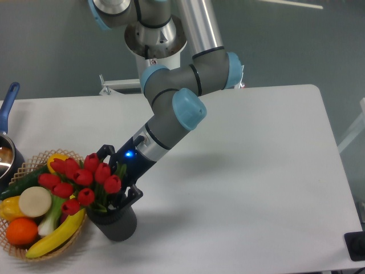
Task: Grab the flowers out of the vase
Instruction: 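Close the gripper on the tulip stems just above the vase rim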
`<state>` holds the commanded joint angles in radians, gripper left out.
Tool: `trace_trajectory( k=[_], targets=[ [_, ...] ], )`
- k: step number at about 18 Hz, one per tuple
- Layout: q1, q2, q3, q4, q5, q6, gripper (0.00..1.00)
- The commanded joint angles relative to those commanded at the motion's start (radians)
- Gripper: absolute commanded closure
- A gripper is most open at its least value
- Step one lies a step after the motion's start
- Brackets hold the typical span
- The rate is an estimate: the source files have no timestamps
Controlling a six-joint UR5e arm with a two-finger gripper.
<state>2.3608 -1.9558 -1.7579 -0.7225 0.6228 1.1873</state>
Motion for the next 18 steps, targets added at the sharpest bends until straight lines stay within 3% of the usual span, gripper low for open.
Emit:
trace_trajectory(
  k=[9, 18],
  targets=[
    [0.002, 0.009, -0.006, 0.000, -0.002, -0.002, 0.64],
    [0.011, 0.029, -0.026, 0.000, -0.011, -0.005, 0.64]
  ],
)
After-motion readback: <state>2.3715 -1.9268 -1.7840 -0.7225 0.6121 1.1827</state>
